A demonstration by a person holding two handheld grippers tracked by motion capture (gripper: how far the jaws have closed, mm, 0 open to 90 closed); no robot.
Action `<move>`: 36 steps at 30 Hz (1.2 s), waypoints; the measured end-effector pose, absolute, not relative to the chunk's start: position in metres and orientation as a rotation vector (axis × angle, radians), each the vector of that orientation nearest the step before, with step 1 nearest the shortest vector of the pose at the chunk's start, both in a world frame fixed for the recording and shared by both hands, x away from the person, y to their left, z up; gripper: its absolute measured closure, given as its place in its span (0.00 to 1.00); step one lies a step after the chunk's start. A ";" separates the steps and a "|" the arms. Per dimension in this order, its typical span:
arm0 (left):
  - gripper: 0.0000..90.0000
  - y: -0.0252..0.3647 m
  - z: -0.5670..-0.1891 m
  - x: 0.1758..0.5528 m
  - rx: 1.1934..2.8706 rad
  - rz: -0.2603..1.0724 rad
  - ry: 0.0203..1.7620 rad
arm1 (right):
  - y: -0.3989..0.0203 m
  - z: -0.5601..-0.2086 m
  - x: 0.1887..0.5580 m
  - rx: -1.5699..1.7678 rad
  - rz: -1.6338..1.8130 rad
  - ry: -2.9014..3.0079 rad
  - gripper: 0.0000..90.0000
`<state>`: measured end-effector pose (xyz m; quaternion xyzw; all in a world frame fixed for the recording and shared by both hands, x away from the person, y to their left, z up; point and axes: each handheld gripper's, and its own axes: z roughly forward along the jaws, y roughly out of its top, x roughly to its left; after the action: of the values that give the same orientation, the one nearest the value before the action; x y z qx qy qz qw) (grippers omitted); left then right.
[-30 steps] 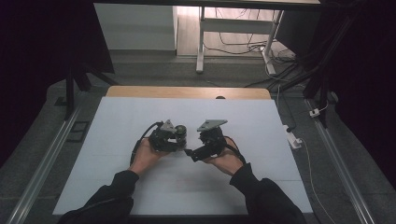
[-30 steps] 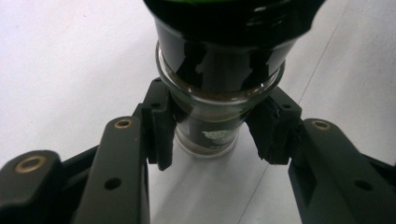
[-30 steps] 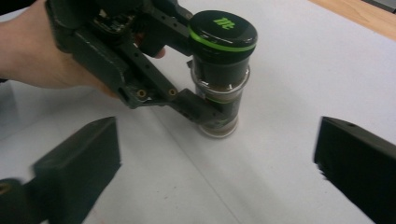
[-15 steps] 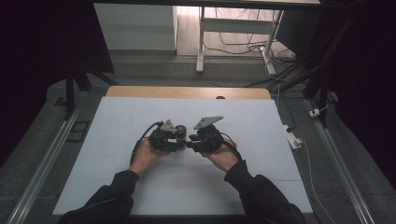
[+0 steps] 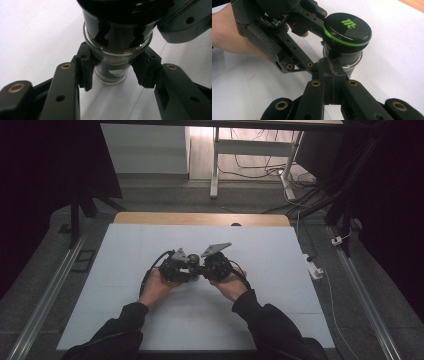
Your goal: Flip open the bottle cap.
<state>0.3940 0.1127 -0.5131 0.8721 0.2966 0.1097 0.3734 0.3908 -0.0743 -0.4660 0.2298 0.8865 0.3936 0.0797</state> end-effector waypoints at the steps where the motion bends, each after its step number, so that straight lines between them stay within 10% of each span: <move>1: 0.60 0.113 -0.513 0.394 2.234 0.281 0.760 | -0.074 -0.466 0.391 0.687 1.178 2.650 1.00; 36: 0.60 0.113 -0.514 0.394 2.230 0.283 0.763 | -0.077 -0.445 0.395 0.707 1.282 2.577 1.00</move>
<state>0.3937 0.1127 -0.5139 0.8710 0.2979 0.1104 0.3747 0.3954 -0.0771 -0.4448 0.2377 0.8660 0.4308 0.0890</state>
